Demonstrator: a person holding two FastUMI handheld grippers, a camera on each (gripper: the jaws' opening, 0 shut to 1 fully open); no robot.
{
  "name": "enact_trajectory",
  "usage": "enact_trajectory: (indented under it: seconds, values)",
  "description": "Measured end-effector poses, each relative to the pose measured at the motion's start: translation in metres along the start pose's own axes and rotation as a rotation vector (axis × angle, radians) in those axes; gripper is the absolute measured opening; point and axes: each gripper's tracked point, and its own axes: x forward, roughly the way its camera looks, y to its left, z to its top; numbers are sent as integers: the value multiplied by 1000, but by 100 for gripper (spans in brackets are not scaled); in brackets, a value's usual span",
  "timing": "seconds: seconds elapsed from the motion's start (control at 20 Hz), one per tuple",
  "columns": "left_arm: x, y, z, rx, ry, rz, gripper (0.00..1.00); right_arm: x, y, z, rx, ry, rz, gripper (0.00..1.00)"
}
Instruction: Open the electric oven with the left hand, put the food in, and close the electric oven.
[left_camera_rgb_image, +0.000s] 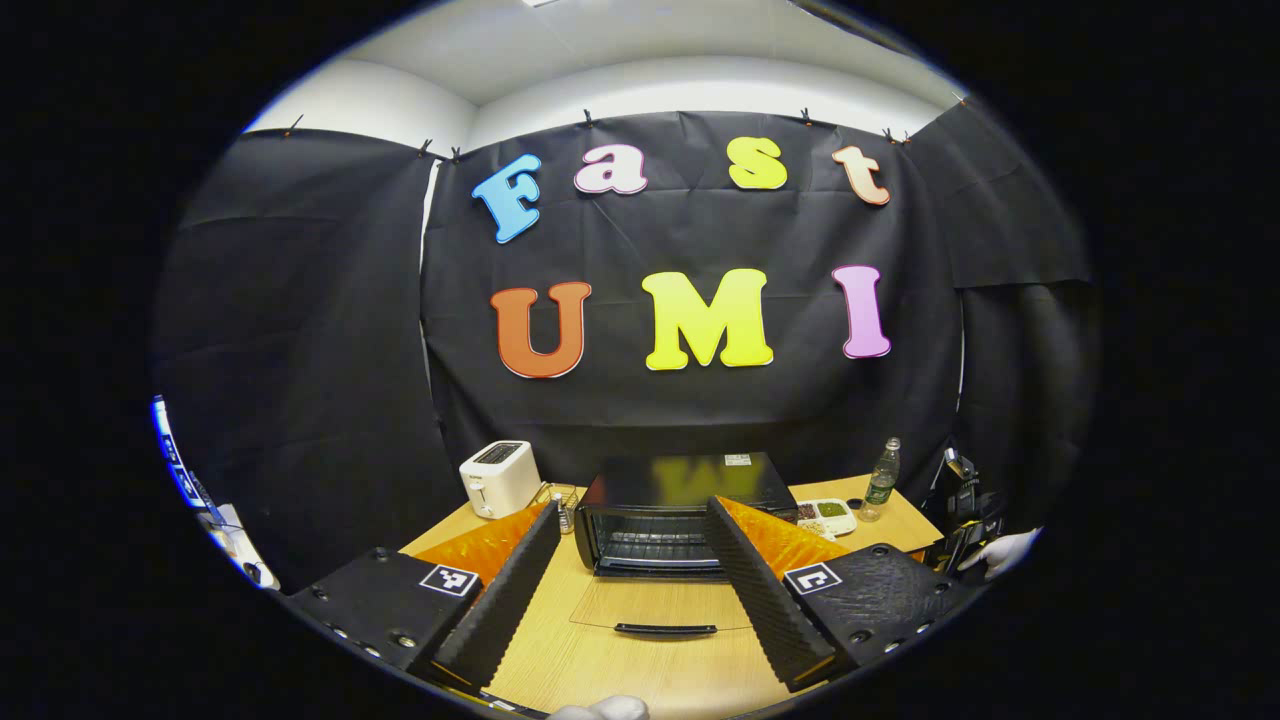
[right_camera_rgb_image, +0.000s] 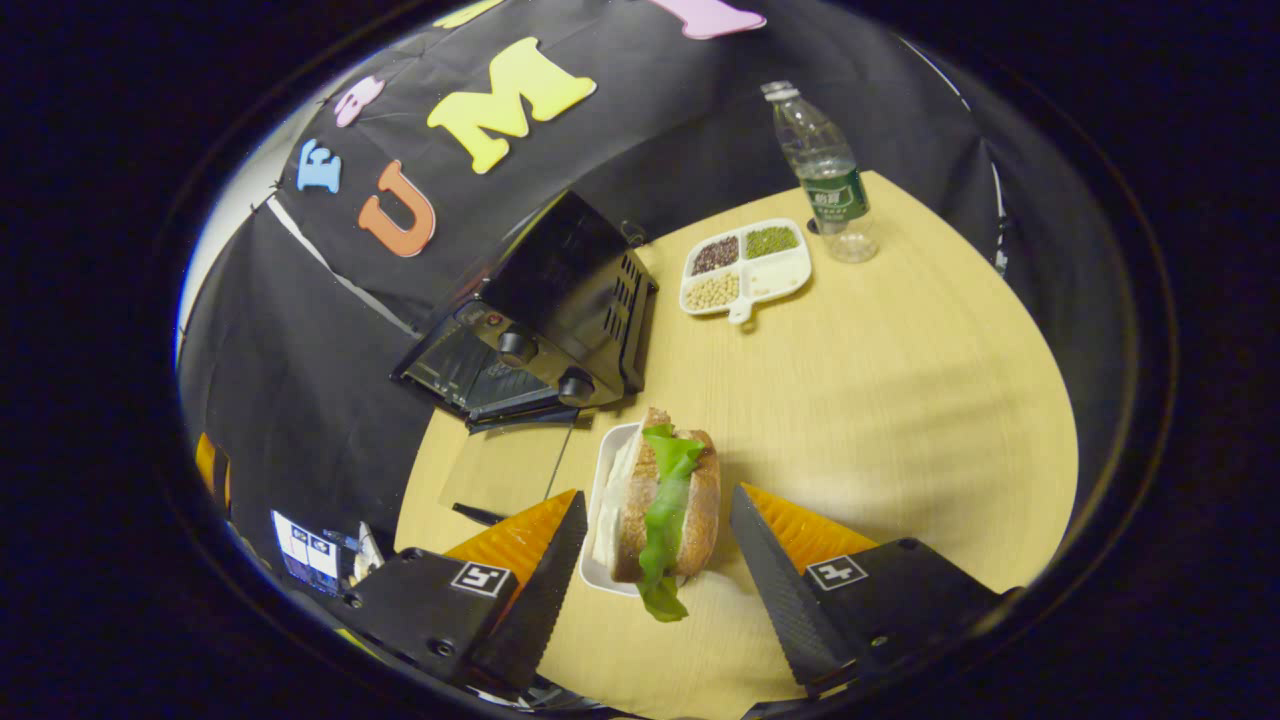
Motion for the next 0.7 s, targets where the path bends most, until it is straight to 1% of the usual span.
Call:
enact_trajectory:
  seconds: [0.05, 0.1, 0.15, 0.2, 0.25, 0.3, 0.35, 0.4, 0.45, 0.5, 0.55, 0.7]
  values:
    - [2, 0, 0, 5, 7, 14, 95, 4, -2, -1, 0, 23, 5, 89]
    - [4, -2, -1, 5, 11, 24, 95, 9, -4, 0, 8, 41, 12, 74]
    - [5, -3, -2, 4, 21, 31, 95, 11, -3, 1, 22, 55, 23, 60]
    - [5, -3, -3, 5, 27, 36, 95, 11, -2, 3, 33, 66, 33, 52]
    - [5, -4, -3, 4, 30, 40, 95, 11, -1, 3, 36, 79, 44, 52]
    - [4, -4, -4, 3, 31, 39, 95, 12, 1, 5, 33, 80, 51, 57]
    - [4, -2, -4, 5, 32, 43, 95, 11, 4, 6, 24, 80, 53, 39]
    - [5, 0, -8, 6, 39, 47, 95, 10, 7, 7, 9, 78, 56, 45]
    - [6, 2, -9, 2, 40, 48, 95, 9, 10, 7, -6, 76, 56, 40]
    - [7, 5, -10, -5, 44, 46, 95, 7, 13, 9, -23, 71, 46, 30]
    - [8, 8, -10, -10, 44, 42, 95, 3, 18, 12, -37, 54, 46, 39]
    - [6, 17, -9, -4, 31, 19, 95, -14, 40, 27, -46, -12, 47, 39]
